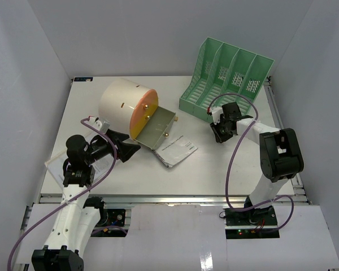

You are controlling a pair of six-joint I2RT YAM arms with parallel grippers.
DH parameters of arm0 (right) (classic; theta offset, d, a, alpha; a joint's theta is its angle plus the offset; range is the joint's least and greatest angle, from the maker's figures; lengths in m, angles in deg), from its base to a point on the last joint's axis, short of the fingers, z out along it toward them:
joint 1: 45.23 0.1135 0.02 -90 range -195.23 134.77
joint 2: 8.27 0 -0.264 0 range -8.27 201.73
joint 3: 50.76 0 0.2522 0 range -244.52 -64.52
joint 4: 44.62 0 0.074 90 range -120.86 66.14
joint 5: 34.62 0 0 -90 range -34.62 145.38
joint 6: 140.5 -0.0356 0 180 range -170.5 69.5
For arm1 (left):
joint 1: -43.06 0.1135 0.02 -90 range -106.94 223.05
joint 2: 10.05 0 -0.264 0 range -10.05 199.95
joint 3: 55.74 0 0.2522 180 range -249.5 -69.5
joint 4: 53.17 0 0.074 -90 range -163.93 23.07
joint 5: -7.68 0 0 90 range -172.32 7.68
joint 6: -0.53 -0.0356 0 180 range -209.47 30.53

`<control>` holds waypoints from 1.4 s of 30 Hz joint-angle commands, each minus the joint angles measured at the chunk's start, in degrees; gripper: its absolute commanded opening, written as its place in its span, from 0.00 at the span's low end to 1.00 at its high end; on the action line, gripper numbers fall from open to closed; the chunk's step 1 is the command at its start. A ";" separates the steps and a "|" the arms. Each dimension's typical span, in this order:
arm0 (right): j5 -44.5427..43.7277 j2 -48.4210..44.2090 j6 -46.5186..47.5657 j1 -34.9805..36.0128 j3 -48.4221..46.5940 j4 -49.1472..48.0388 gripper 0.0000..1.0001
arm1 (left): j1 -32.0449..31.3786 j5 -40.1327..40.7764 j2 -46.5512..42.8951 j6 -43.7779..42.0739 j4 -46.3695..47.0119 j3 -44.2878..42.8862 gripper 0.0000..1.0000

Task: Organize the desk

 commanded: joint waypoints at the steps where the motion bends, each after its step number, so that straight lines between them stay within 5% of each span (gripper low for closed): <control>1: 11.29 -2.08 2.45 -0.24 -2.30 3.79 0.12 | -0.17 0.08 -0.95 -1.18 -0.02 -0.60 0.98; 11: 28.60 -9.05 11.93 8.93 -15.02 8.12 0.12 | -0.17 1.12 -1.01 -1.76 -0.79 -0.95 0.98; 21: 23.74 8.67 4.58 20.22 -43.95 13.27 0.22 | -0.26 2.47 -2.07 -2.64 -1.43 -0.95 0.98; 30: 21.18 16.61 0.25 21.28 -48.94 12.41 0.24 | -0.25 2.95 -2.50 -3.05 -1.66 -1.05 0.98; 38: 18.60 17.63 1.98 22.97 -47.60 12.12 0.59 | -0.26 2.79 -2.27 -3.05 -1.58 -1.18 0.98; 42: 16.61 17.19 1.94 22.90 -48.28 12.09 0.63 | -0.26 2.79 -2.45 -3.05 -1.58 -1.13 0.98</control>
